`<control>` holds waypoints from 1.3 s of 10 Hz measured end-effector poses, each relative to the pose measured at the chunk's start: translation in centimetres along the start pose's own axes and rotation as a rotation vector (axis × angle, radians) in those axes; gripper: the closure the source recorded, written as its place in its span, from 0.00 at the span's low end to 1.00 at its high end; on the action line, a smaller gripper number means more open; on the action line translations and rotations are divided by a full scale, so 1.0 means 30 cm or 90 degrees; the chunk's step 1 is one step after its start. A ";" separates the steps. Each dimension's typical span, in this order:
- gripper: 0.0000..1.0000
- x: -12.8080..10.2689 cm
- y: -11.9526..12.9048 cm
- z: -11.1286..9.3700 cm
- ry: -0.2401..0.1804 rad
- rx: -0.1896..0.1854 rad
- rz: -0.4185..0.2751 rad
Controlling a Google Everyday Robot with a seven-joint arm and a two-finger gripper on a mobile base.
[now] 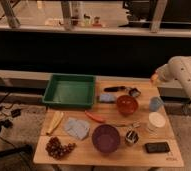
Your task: Place apple in table surface
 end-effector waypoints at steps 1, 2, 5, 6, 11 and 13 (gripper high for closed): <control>0.52 -0.002 0.009 0.018 0.001 -0.007 -0.001; 0.52 -0.002 0.017 0.045 0.003 -0.016 -0.002; 0.52 0.001 0.051 0.151 0.015 -0.048 -0.005; 0.52 0.000 0.055 0.177 0.019 -0.056 -0.006; 0.52 0.043 0.119 0.364 0.051 -0.110 -0.011; 0.52 0.050 0.124 0.410 0.062 -0.122 -0.015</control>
